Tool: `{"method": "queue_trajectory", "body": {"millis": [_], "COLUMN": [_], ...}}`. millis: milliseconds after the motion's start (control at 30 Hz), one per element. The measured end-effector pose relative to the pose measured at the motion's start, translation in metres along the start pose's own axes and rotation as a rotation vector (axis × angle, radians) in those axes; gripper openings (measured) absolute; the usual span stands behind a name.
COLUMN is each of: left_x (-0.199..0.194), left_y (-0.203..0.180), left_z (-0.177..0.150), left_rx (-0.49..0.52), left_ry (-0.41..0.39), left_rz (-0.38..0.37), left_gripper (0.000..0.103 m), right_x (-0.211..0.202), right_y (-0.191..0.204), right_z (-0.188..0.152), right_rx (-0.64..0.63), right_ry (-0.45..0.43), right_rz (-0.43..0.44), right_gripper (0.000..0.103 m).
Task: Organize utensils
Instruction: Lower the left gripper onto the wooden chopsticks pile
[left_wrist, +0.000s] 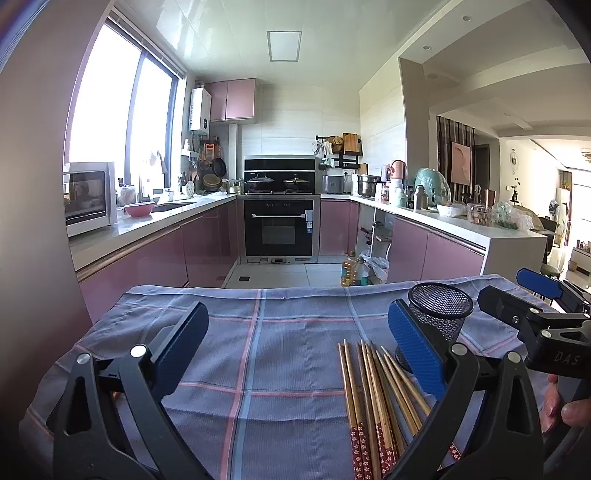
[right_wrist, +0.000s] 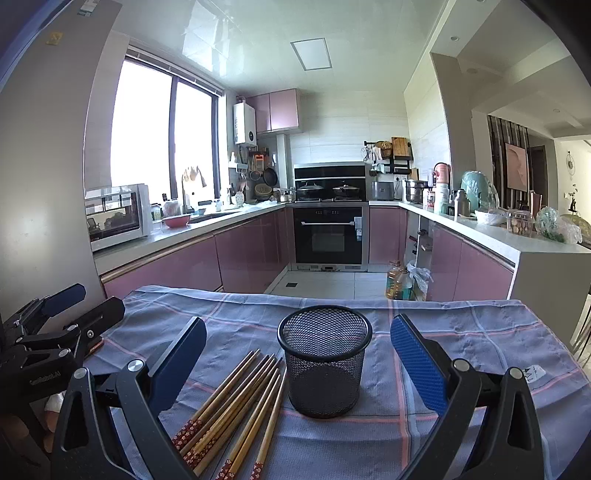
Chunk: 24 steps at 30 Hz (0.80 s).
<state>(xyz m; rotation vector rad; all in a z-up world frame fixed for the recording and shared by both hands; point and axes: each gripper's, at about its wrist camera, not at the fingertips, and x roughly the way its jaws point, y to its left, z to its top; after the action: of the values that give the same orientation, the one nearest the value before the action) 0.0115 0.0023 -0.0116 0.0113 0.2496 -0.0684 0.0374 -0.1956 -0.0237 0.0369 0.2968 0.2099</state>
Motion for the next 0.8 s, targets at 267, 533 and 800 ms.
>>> {"method": "queue_trajectory", "body": {"millis": [267,533,800], "left_x": [0.022,0.062,0.1], "left_y": [0.002,0.006,-0.004], "left_z": [-0.008,-0.031,-0.058], "left_rx": [0.006,0.046,0.086], "left_ry": [0.113,0.305,0.465], "left_rz": [-0.055,-0.114,-0.193], "left_gripper": [0.087,0.074,0.062], "right_x": [0.02,0.048,0.073], "right_y": [0.002,0.005,0.013], "right_z": [-0.017,-0.045,-0.066], "right_rx": [-0.033,-0.053,-0.047], "right_ry": [0.154,0.348,0.491], "right_rz": [0.041,0.065,0.095], "right_gripper": [0.097,0.081,0.056]}}
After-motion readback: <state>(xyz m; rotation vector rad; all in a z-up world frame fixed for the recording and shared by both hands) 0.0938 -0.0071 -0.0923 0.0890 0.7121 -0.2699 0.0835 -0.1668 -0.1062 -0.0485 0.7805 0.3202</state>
